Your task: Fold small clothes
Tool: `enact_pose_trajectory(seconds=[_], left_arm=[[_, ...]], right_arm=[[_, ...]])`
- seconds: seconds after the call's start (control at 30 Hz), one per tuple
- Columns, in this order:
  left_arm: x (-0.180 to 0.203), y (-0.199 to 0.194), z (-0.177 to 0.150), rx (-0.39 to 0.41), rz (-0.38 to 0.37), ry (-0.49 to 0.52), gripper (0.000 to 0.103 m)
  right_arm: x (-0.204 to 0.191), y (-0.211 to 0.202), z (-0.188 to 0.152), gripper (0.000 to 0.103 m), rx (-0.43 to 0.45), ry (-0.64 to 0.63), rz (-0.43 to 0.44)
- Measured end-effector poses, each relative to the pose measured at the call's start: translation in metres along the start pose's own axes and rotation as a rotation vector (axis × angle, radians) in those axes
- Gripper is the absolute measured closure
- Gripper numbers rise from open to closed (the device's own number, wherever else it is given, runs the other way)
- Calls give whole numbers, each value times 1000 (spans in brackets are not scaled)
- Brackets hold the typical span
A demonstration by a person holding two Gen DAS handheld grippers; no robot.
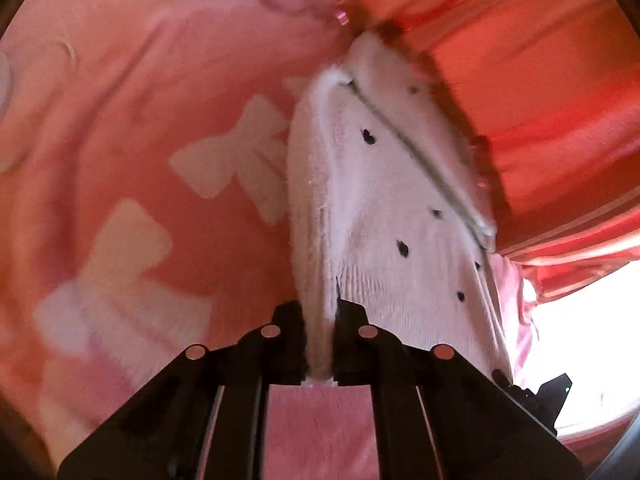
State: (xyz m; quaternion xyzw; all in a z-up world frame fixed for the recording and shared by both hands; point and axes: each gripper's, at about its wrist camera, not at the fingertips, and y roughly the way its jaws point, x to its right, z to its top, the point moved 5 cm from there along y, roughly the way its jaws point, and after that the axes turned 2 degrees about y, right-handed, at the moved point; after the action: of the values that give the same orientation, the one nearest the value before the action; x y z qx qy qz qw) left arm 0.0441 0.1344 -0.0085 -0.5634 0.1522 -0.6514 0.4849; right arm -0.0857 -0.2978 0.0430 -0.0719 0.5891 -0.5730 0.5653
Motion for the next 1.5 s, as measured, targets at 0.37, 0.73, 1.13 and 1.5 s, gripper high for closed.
enact_pose_trajectory(seconds=[0.37, 0.73, 1.13, 1.5], left_arm=[[-4, -142, -153, -52, 8, 96, 97], [114, -140, -2, 305, -102, 340, 97], [89, 84, 106, 198, 70, 181, 96], [96, 64, 107, 348, 98, 328, 20]], right_arm=[[25, -146, -153, 96, -107, -140, -96], [-17, -145, 33, 95, 296, -156, 102], [48, 82, 144, 92, 177, 133, -29], [32, 42, 162, 50, 342, 24, -93]])
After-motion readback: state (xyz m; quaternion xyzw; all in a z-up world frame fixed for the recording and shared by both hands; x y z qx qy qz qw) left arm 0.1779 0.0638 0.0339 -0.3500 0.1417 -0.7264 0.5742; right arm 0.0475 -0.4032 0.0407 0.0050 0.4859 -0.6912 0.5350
